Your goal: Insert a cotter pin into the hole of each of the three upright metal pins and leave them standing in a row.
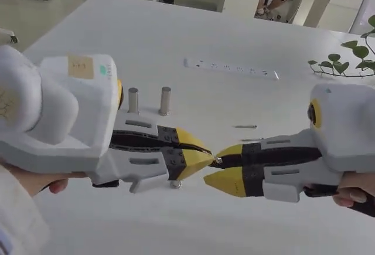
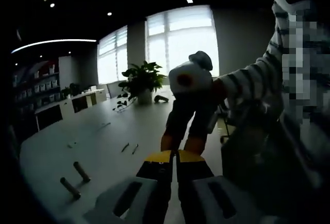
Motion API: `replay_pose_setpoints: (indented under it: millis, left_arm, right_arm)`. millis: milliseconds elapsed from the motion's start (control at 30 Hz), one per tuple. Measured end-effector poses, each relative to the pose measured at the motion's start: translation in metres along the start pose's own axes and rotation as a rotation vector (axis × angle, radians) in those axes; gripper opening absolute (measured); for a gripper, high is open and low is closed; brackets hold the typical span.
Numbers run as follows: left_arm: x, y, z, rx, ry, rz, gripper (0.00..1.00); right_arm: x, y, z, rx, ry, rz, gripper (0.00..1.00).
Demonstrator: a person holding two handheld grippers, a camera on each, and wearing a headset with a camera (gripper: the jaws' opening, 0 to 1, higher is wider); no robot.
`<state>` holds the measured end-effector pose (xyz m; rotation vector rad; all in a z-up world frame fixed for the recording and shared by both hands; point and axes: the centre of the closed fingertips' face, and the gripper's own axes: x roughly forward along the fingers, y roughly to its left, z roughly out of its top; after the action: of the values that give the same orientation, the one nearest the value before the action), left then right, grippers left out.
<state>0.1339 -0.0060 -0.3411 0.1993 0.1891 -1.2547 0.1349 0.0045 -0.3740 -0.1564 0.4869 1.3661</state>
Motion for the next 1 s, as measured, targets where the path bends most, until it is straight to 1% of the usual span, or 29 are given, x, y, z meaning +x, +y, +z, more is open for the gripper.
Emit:
replay_pose_setpoints:
  millis: [67,133,233,267,367,467,600,700,800,1000]
  left_arm:
    - [0.000,-0.001,-0.002,0.036,0.011,-0.010,0.00]
    - [0.001,-0.002,-0.003,0.025,0.010,-0.018,0.00]
    - [0.002,-0.004,-0.005,0.038,0.016,-0.028,0.00]
    - [0.002,-0.005,-0.005,0.042,0.018,-0.031,0.00]
    - [0.002,-0.005,-0.005,0.043,0.018,-0.035,0.00]
    - [0.002,-0.007,-0.006,0.046,0.024,-0.043,0.00]
    - [0.001,-0.007,-0.010,0.053,0.040,-0.048,0.00]
    - [-0.001,-0.005,-0.013,0.059,0.056,-0.036,0.00]
    - [-0.001,-0.003,-0.017,0.058,0.065,-0.027,0.00]
    - [0.001,-0.002,-0.020,0.058,0.069,-0.022,0.00]
  right_arm:
    - [-0.001,0.001,0.001,0.005,-0.008,0.003,0.09]
    - [-0.002,0.003,-0.001,0.013,0.000,0.017,0.06]
    - [-0.001,0.003,-0.001,0.038,-0.018,0.018,0.01]
    - [-0.001,0.005,0.000,0.046,-0.027,0.026,0.01]
    - [-0.001,0.007,0.000,0.044,-0.028,0.036,0.00]
    - [-0.001,0.009,-0.002,0.023,-0.011,0.044,0.00]
    - [-0.001,0.010,-0.003,0.008,-0.002,0.051,0.00]
    - [-0.003,0.008,-0.001,-0.020,-0.004,0.038,0.00]
    - [-0.003,0.007,0.001,-0.034,-0.002,0.037,0.00]
    - [-0.004,0.007,0.001,-0.085,0.030,0.037,0.00]
